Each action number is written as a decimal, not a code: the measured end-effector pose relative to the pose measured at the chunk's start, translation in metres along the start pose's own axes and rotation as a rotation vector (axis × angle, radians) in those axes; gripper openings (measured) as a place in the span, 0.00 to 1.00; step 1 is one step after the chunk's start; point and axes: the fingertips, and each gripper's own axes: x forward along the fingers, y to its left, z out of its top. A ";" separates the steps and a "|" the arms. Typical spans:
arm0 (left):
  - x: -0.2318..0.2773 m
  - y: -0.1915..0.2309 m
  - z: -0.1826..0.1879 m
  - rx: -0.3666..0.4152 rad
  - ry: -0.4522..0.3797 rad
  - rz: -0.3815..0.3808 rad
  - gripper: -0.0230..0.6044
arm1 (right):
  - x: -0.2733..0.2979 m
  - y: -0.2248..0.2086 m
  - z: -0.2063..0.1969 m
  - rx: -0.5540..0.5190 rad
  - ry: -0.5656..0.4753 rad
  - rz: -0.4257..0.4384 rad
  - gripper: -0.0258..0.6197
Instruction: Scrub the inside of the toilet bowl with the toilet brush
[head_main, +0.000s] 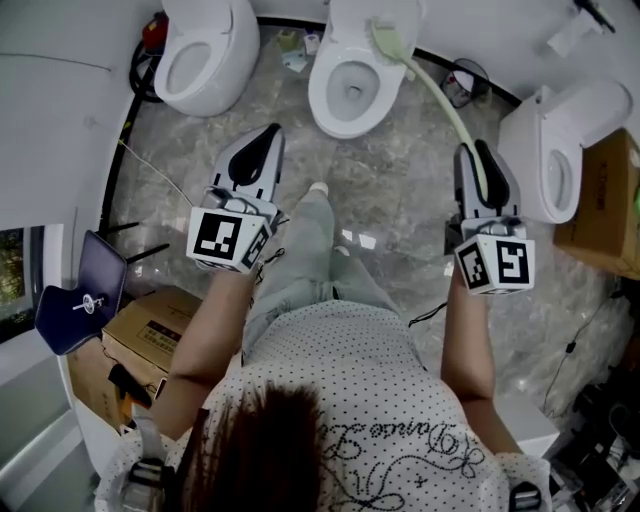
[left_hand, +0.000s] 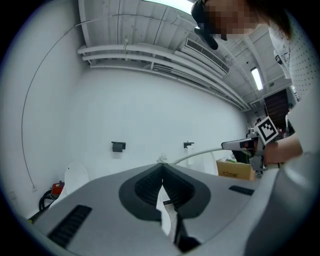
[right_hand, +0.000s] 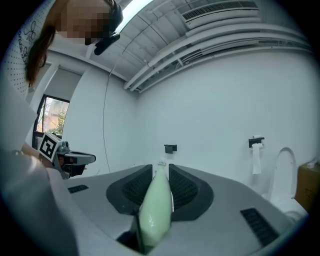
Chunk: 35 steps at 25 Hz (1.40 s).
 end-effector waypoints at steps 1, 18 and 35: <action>0.005 0.005 -0.002 -0.006 0.001 0.002 0.04 | 0.006 -0.001 0.000 -0.003 0.006 0.001 0.22; 0.169 0.113 -0.006 -0.035 -0.008 -0.113 0.04 | 0.162 -0.046 0.003 -0.011 0.054 -0.093 0.22; 0.303 0.156 -0.035 -0.072 0.080 -0.121 0.04 | 0.265 -0.123 -0.034 0.050 0.150 -0.069 0.22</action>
